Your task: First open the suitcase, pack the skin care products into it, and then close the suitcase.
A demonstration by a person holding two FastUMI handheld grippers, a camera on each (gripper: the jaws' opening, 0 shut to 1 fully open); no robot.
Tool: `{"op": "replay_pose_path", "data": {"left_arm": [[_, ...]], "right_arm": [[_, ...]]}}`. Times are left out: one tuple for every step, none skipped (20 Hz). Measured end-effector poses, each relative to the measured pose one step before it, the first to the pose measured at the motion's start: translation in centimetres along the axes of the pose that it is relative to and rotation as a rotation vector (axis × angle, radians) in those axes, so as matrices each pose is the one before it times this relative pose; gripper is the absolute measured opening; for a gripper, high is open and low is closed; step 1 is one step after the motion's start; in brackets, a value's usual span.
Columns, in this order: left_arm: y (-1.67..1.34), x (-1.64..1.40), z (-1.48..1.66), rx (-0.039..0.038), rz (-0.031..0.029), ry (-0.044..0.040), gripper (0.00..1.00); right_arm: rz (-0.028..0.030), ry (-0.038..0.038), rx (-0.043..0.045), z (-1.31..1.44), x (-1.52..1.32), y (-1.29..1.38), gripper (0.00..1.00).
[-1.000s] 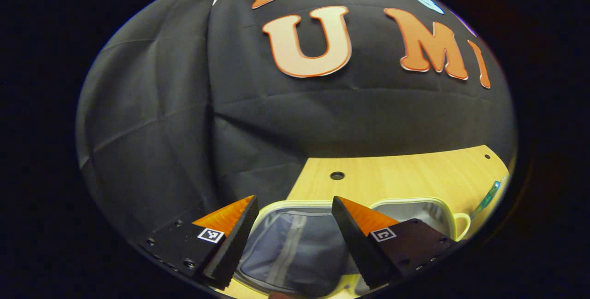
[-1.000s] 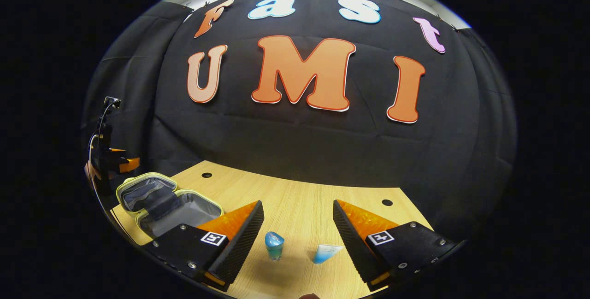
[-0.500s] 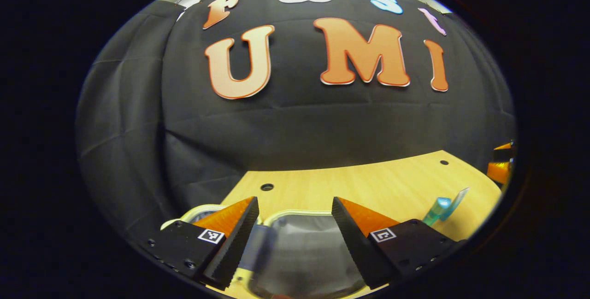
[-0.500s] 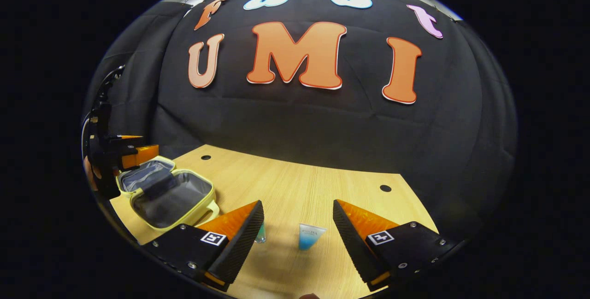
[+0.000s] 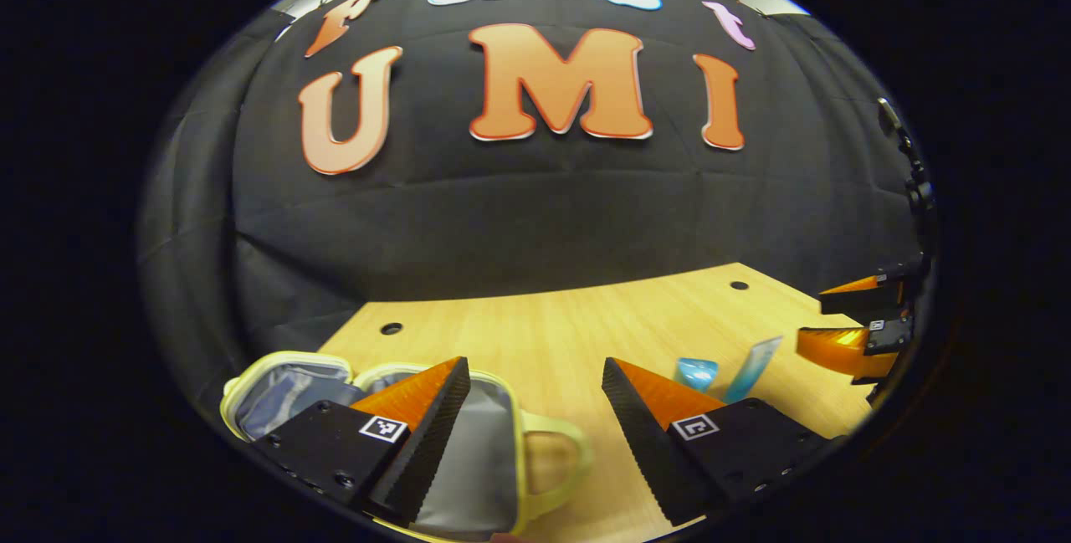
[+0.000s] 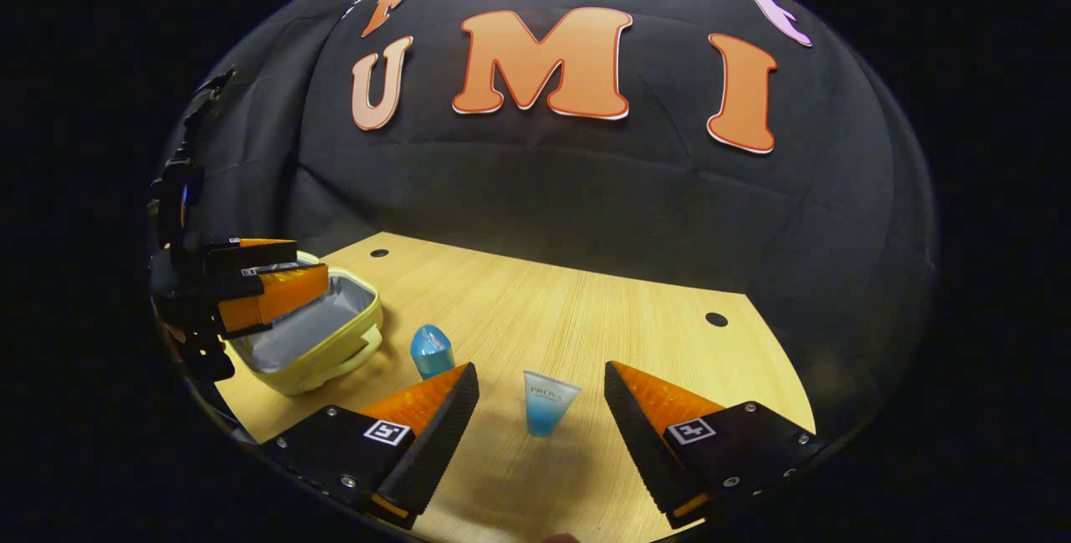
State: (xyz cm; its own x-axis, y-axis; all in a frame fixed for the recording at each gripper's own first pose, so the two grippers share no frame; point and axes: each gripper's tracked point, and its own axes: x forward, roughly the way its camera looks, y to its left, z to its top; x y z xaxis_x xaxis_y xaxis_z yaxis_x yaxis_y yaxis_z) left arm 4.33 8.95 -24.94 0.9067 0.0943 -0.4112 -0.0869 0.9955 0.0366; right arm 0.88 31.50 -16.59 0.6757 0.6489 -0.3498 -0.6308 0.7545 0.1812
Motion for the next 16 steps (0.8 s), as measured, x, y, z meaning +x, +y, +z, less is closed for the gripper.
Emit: {"op": "replay_pose_path", "data": {"left_arm": [[-1.387, 0.166, -0.086, 0.00105, -0.01831, 0.00993, 0.99], [-1.244, 0.184, -1.011, -0.00268, -0.0229, 0.00179, 0.99], [-1.213, 0.432, -0.67, 0.00017, -0.01533, 0.00597, 0.99], [-1.14, 0.404, -1.22, 0.00234, -0.01368, -0.00158, 0.99], [-1.05, 0.445, -0.297, 0.00194, -0.02147, -0.00103, 0.99], [-0.869, 0.219, -0.813, 0.00286, -0.01259, 0.0036, 0.99], [-0.775, 0.363, -0.377, 0.00101, -0.01646, -0.00234, 0.99], [-0.71, 0.34, -0.671, 0.00447, -0.01004, 0.01073, 0.99], [-0.531, 0.421, -0.684, -0.00048, -0.00779, 0.00911, 0.99], [-0.707, 0.507, -1.062, -0.00711, -0.00858, 0.01461, 0.99], [-0.361, 0.586, -0.934, -0.00242, -0.00664, 0.02037, 0.99], [-0.391, 0.621, -0.621, 0.00432, -0.00308, 0.01254, 0.99], [-0.432, 0.713, -0.402, 0.00523, -0.00508, 0.00856, 0.99], [-0.5, 0.617, -0.271, 0.00378, -0.00615, 0.00902, 0.98], [-0.349, 0.752, -0.4, -0.00016, -0.01011, 0.01486, 0.95], [-0.211, 0.807, -0.551, -0.00421, -0.01256, 0.01602, 0.95]], "right_arm": [[0.0047, 0.01197, -0.00342, -0.92, 0.268, -0.123, 0.96], [-0.00156, 0.00857, -0.00217, -0.862, 0.204, -0.315, 0.96], [-0.00141, 0.00864, 0.0026, -0.677, 0.286, -0.255, 0.96], [-0.00393, 0.00793, 0.0067, -0.573, 0.357, -0.121, 0.96], [0.00277, 0.00792, 0.01126, -0.429, 0.24, 0.005, 0.96], [0.00377, 0.00367, 0.00699, -0.517, 0.22, 0.099, 0.96], [0.0003, 0.00394, 0.00244, -0.476, 0.191, -0.101, 0.96], [0.00071, 0.00572, 0.00136, -0.44, 0.361, -0.012, 0.96], [-0.00066, 0.00383, 0.00179, -0.425, 0.208, -0.091, 0.96], [0.00205, 0.00154, 0.0024, -0.208, 0.278, 0.013, 0.96], [-0.00067, 0.00312, 0.00217, -0.324, 0.38, -0.157, 0.96], [0.0021, 0.00158, 0.00247, -0.213, 0.361, -0.113, 0.96], [-0.00388, 0.00795, -0.00078, -0.394, 0.448, -0.158, 0.96], [0.0017, 0.00543, -0.00152, -0.246, 0.329, -0.097, 0.96], [-0.00276, 0.00234, -0.00253, -0.19, 0.353, -0.182, 0.96], [0.00131, 0.00409, -0.00218, -0.297, 0.261, -0.086, 0.96]]}}
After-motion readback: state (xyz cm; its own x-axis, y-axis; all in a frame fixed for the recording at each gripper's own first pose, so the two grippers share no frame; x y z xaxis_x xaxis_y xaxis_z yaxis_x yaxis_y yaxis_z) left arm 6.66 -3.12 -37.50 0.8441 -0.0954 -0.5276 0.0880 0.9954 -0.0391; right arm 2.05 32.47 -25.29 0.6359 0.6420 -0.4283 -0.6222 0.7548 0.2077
